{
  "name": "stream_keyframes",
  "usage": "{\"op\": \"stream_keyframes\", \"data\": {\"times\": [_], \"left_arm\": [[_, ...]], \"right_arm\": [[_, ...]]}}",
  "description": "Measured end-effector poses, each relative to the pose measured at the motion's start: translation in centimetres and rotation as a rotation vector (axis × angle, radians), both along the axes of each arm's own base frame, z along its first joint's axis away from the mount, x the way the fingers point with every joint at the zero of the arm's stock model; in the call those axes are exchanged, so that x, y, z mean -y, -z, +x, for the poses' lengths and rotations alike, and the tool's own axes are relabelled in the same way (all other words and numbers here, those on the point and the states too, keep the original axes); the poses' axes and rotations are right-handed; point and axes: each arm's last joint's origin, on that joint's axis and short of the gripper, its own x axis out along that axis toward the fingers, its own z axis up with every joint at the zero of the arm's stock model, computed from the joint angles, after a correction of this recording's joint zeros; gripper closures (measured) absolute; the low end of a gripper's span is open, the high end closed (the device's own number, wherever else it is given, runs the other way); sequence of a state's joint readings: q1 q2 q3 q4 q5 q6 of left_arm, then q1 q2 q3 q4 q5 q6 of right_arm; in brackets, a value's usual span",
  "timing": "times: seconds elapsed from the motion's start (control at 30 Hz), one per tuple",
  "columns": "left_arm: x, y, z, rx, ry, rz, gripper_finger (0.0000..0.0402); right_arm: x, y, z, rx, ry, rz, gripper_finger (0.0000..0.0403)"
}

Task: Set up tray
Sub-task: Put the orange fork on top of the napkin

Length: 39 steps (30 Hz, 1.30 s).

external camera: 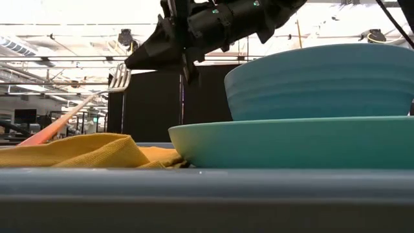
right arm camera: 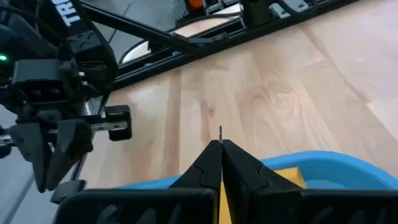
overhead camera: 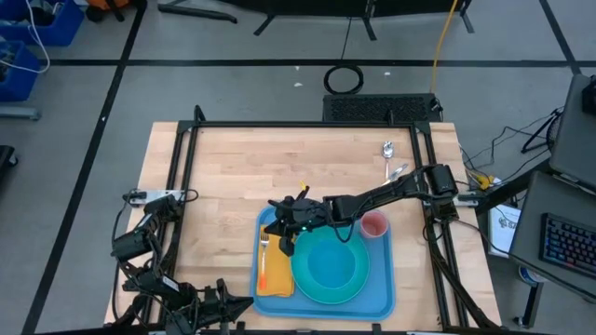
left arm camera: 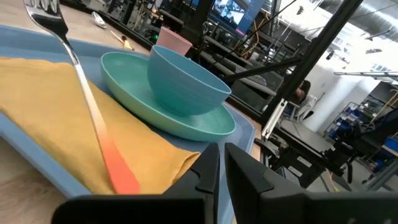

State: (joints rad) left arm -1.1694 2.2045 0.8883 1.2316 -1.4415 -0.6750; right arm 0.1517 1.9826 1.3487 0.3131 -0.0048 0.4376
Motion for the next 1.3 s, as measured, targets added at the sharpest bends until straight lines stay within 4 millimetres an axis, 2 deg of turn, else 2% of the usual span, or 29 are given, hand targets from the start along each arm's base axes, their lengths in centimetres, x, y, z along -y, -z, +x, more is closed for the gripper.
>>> {"op": "stream_keyframes", "data": {"times": [0.23,0.5,0.7,1.0,1.17,1.3], "left_arm": [[0.0,0.0,0.0,0.0,0.001,0.001,0.0398],[0.0,0.0,0.0,-0.003,0.001,0.01,0.0372],[0.0,0.0,0.0,-0.003,0.001,0.01,0.0372],[0.0,0.0,0.0,-0.004,0.003,0.012,0.0398],[0.0,0.0,0.0,-0.004,0.004,0.012,0.038],[0.0,0.0,0.0,-0.004,0.004,0.011,0.037]], "right_arm": [[0.4,0.1,0.0,-0.016,0.01,0.003,0.0403],[0.5,0.1,0.0,-0.015,0.014,-0.001,0.0403],[0.7,0.2,0.0,-0.02,0.019,0.003,0.0403],[0.7,1.8,0.5,-0.041,0.024,0.007,0.0403],[0.8,3.0,0.9,-0.04,0.03,0.016,0.0403],[0.8,2.9,0.9,-0.029,0.037,0.013,0.0403]]}}
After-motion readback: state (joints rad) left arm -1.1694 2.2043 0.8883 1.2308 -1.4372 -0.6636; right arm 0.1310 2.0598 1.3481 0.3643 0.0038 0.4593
